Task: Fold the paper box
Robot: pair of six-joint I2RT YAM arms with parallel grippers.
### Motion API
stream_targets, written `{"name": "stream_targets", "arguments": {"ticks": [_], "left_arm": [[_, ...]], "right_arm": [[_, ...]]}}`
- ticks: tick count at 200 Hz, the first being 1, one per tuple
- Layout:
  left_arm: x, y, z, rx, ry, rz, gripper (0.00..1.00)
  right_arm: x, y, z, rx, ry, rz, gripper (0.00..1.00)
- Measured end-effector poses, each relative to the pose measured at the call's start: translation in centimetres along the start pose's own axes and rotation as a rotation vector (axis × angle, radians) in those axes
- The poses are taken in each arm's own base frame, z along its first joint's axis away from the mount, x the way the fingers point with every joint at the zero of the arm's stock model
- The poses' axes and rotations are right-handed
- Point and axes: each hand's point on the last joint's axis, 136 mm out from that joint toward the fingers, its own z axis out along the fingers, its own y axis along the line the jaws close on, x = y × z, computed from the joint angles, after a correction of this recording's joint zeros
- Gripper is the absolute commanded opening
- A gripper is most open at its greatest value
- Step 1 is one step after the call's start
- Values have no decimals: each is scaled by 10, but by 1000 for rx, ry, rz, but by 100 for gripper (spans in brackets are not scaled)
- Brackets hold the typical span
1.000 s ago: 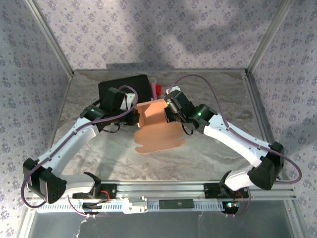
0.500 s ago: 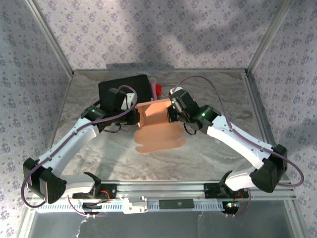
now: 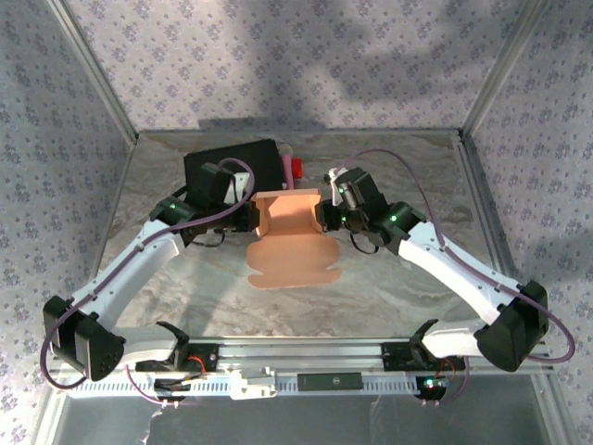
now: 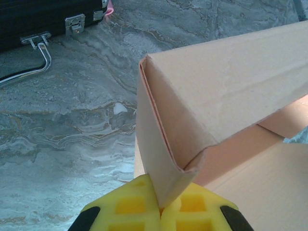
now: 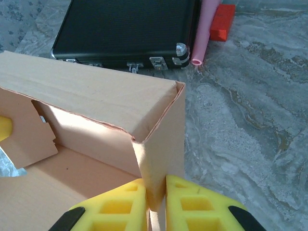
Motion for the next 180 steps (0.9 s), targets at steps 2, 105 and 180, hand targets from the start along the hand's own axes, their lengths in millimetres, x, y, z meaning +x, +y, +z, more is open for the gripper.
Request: {"name": "stream_targets", "arguments": {"ticks": [2,105,180], "left_arm": [[0,0,0,0,0,-1,0],[-2,-1,0,9,-6,-2,0],[-2,-1,0,12,-4,-2,0]], "right_arm": [[0,0,0,-1,0,0,16],[19,-1,2,-42,25,4,22],[20,-5,4,-42,29,8,17]]}}
